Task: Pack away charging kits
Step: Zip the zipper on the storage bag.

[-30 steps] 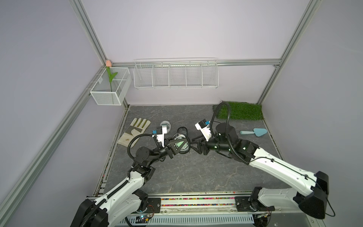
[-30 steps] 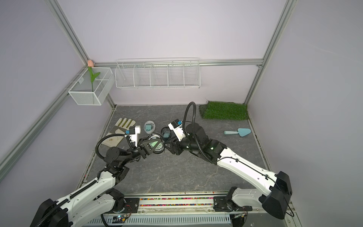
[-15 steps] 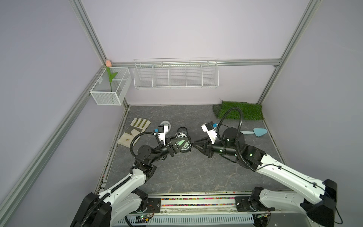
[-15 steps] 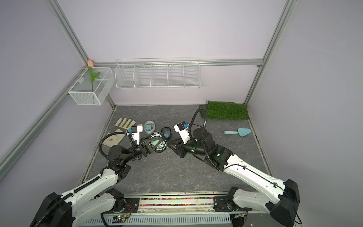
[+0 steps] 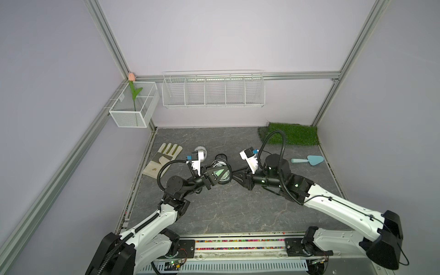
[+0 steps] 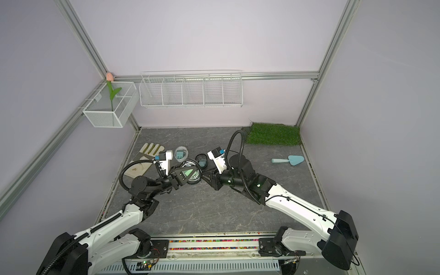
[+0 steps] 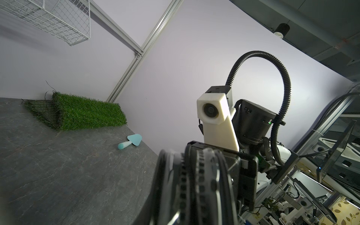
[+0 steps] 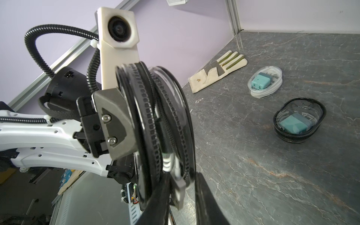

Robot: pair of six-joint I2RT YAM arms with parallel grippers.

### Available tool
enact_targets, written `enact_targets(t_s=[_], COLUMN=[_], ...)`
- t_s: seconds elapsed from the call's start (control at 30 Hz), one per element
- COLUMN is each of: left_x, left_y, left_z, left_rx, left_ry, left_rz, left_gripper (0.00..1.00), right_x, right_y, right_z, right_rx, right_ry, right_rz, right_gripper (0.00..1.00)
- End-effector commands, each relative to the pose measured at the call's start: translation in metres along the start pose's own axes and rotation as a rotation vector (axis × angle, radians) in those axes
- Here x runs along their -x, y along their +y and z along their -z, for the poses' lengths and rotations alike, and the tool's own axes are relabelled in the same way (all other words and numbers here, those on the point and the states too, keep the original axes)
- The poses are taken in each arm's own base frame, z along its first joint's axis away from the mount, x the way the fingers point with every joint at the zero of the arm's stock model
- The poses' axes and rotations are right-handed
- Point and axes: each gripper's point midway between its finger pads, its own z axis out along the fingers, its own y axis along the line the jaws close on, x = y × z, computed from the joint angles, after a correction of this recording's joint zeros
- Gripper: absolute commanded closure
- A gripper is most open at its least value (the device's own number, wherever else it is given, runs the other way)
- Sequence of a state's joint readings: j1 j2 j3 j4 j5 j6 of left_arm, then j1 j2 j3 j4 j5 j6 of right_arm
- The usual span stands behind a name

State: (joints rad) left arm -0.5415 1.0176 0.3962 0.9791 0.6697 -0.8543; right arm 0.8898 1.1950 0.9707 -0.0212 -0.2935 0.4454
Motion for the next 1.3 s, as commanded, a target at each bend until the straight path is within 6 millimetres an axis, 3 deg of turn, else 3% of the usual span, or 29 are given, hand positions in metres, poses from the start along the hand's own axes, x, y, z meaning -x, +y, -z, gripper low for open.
enact_targets(t_s=[0.0, 0.17, 0.47, 0.7, 0.83, 1.1, 1.27], left_x=[0.018, 0.018, 0.011, 0.016, 0.011, 0.009, 0.01], left_y=[-0.015, -0.014, 0.004, -0.009, 0.0, 0.015, 0.016], left_z=[-0.006, -0.006, -0.002, -0.004, -0.009, -0.002, -0.001], left_rx=[-0.041, -0.035, 0.052, -0.019, -0.005, 0.096, 0.122], left_ry=[-0.041, -0.04, -0.025, -0.05, -0.025, -0.025, -0.021], left_rz=[-0.053, -0.066, -0.117, -0.114, -0.107, -0.148, -0.165], left_gripper=[0.96, 0.96, 0.97, 0.97, 0.98, 0.99, 0.99], right_x=[0.012, 0.015, 0.035, 0.046, 0.052, 0.05, 0.046], right_y=[0.012, 0.014, 0.026, 0.04, 0.047, 0.021, 0.015], right_z=[-0.001, -0.005, 0.0, -0.008, -0.012, 0.006, 0.004], right_rx=[0.055, 0.069, 0.171, 0.333, 0.408, 0.183, 0.14], right_ry=[-0.025, -0.028, -0.098, -0.169, -0.173, -0.185, -0.155], right_rz=[-0.01, -0.042, -0.139, -0.203, -0.218, -0.178, -0.177], right_gripper=[0.8, 0.93, 0.94, 0.94, 0.94, 0.93, 0.87])
